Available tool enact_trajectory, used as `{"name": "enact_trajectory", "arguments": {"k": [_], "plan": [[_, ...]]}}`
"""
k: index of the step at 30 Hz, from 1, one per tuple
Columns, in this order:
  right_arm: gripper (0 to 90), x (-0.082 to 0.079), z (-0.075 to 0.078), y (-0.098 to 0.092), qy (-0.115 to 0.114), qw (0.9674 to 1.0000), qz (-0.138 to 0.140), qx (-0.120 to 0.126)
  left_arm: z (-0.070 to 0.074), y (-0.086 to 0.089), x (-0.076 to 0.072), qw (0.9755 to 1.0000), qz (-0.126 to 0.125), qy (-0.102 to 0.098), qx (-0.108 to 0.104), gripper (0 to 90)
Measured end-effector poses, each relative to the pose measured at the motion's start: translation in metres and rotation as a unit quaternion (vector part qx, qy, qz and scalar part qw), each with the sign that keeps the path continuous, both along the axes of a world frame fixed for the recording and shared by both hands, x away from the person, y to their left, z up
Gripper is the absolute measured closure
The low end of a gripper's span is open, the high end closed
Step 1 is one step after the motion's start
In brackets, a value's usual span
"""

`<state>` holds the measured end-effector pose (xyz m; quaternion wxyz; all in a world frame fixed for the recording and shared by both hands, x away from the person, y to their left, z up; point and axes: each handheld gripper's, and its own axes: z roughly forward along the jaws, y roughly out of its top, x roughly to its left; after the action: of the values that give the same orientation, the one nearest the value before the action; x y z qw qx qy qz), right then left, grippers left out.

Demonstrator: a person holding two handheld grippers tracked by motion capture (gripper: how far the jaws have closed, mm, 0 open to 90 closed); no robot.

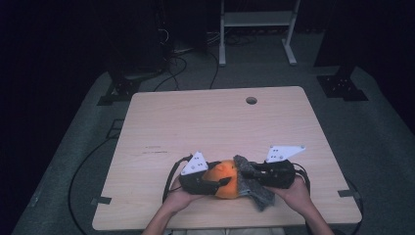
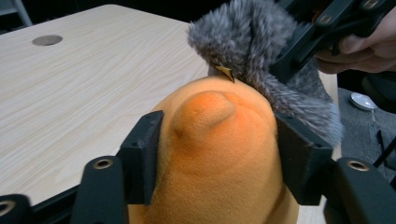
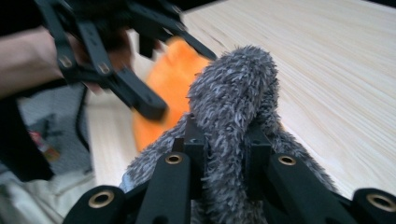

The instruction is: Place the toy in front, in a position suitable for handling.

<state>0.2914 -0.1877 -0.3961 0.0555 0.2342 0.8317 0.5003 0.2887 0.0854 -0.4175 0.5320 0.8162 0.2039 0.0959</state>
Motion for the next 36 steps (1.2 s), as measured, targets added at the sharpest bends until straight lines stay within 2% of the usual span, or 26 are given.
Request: {"name": "enact_trajectory", "arguments": {"k": [3,5,6,9,11,13,14,15,17,19,21,22,25,26,27,28,29,30,33,34,35,36], "plan": [[75.9,0.001,-0.004,0.003,0.001,0.9999,0.004,-0.016,0.0,0.001,0.003,0.9998,-0.012,0.013,0.005,25.3],[75.9,0.004,-0.01,0.002,0.01,0.9996,-0.002,-0.026,-0.002,0.005,0.004,0.9996,-0.021,0.012,0.012,20.2],[75.9,0.005,-0.011,0.0,0.016,0.9995,-0.005,-0.027,-0.002,0.005,0.004,0.9996,-0.021,0.012,0.012,18.6],[75.9,0.005,-0.012,0.0,0.013,0.999,-0.012,-0.042,-0.005,0.009,0.009,0.9992,-0.029,0.027,0.004,17.5],[75.9,0.005,-0.013,0.0,0.015,0.9989,-0.013,-0.042,-0.006,0.01,0.01,0.9991,-0.028,0.031,0.002,19.6],[75.9,0.004,-0.009,0.001,0.012,0.9994,-0.012,-0.03,-0.008,0.009,0.006,0.9998,-0.012,0.01,0.012,29.9],[75.9,0.002,-0.006,0.001,0.006,0.9998,-0.009,-0.018,-0.006,0.007,0.005,0.9999,-0.007,0.002,0.014,33.5],[75.9,0.0,0.0,0.001,0.004,1.0,0.003,0.005,-0.005,0.005,0.003,0.9999,-0.006,-0.001,0.014,36.4],[75.9,-0.003,0.006,0.003,-0.003,0.9997,0.012,0.022,-0.002,0.001,0.0,0.9999,-0.007,-0.01,0.006,38.8],[75.9,-0.004,0.007,0.007,-0.01,0.9998,0.015,0.01,0.002,-0.001,-0.001,0.9999,-0.011,-0.005,-0.003,39.1],[75.9,-0.003,0.004,0.006,-0.006,0.9999,0.013,0.008,0.003,-0.001,-0.002,0.9999,-0.014,-0.004,-0.004,38.8],[76.2,0.002,-0.005,0.001,0.01,0.9999,0.01,0.002,0.003,0.0,-0.002,0.9998,-0.021,0.002,-0.006,36.7],[76.2,0.005,-0.011,-0.004,0.021,0.9997,-0.001,-0.013,0.004,0.004,0.002,0.999,-0.035,0.021,-0.02,26.1],[76.2,0.006,-0.012,-0.006,0.019,0.9996,-0.007,-0.02,0.004,0.007,0.003,0.9993,-0.026,0.02,-0.017,23.3],[76.1,0.006,-0.013,-0.008,0.02,0.9995,-0.011,-0.02,0.003,0.007,0.004,0.9998,-0.01,0.018,-0.003,19.3],[76.1,0.007,-0.013,-0.009,0.023,0.9995,-0.015,-0.016,0.0,0.007,0.006,0.9996,-0.007,0.027,0.005,17.6],[76.1,0.008,-0.013,-0.011,0.026,0.9994,-0.016,-0.018,-0.004,0.008,0.007,0.9993,-0.009,0.038,0.0,17.4],[76.1,0.009,-0.014,-0.01,0.027,0.9994,-0.015,-0.017,-0.007,0.007,0.008,0.999,-0.011,0.043,-0.001,17.9],[76.1,0.007,-0.012,-0.007,0.018,0.9993,-0.019,-0.026,-0.007,0.008,0.007,0.9992,-0.017,0.036,-0.003,30.5],[76.1,0.007,-0.012,-0.007,0.018,0.9993,-0.019,-0.026,-0.007,0.008,0.006,0.9995,-0.015,0.029,-0.002,30.5],[76.1,0.005,-0.008,-0.008,0.012,0.9995,-0.021,-0.021,-0.005,0.009,0.004,0.9996,-0.011,0.024,-0.006,34.9],[76.0,0.0,0.0,-0.008,-0.002,0.9999,-0.016,0.004,-0.002,0.01,0.004,0.9996,-0.007,0.022,-0.014,38.9]]}}
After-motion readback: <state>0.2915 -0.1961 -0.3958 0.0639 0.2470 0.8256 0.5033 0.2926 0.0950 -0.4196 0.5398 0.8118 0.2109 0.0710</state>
